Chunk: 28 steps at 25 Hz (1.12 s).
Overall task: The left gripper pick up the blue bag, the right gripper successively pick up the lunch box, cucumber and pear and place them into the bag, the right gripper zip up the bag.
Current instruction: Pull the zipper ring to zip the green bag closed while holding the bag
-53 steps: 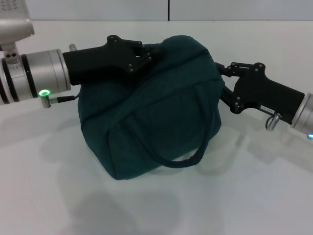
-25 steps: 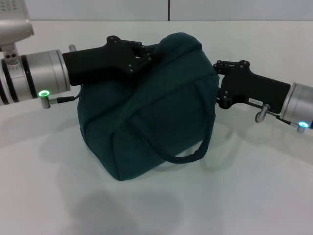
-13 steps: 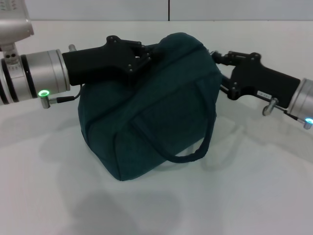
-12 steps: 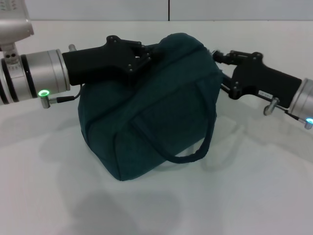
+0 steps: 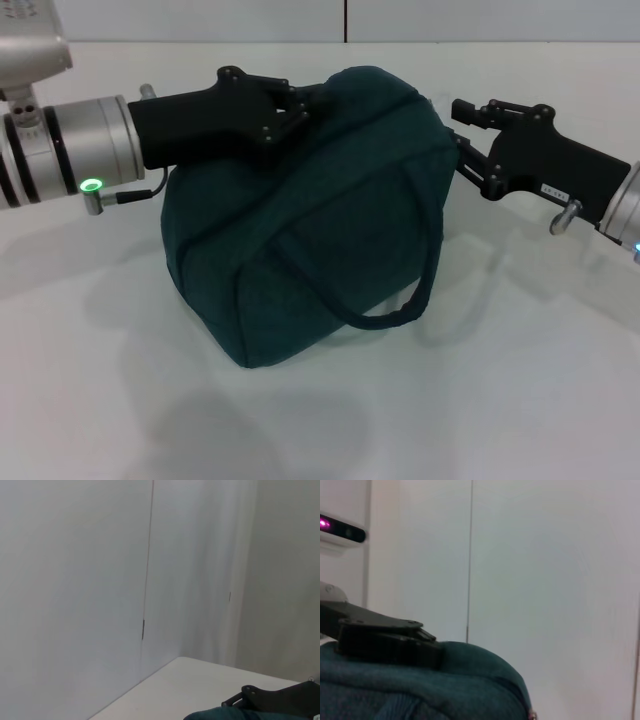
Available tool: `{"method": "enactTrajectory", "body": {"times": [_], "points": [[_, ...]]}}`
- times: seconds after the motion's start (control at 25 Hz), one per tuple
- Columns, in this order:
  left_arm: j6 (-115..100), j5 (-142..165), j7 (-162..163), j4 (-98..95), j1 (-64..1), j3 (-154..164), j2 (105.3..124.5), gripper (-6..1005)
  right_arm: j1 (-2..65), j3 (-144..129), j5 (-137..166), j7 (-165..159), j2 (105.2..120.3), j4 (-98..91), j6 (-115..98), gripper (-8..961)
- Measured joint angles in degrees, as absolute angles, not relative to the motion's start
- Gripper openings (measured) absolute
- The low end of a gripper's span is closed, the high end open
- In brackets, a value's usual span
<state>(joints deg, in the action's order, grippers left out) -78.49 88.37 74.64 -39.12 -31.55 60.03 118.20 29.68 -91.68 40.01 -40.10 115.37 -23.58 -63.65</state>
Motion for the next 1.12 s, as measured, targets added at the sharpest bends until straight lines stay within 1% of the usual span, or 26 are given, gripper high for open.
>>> {"method": "enactTrajectory", "body": {"times": [0.32, 0.76, 1.12], "points": [[-78.4, 88.4, 74.6, -39.1, -31.6, 60.0, 118.26, 82, 29.7, -90.3, 39.9, -37.0, 115.9, -24.3, -63.2, 319], [-78.3, 88.3, 74.6, -39.1, -31.6, 60.0, 118.3, 84, 30.5, -90.8, 40.4, -36.7, 115.88, -24.1, -63.1, 319], [-77.8, 88.4, 74.6, -39.1, -31.6, 60.0, 118.3, 85, 33.1, -92.5, 41.2, -36.9, 115.73, -22.2, -62.3, 317]]}}
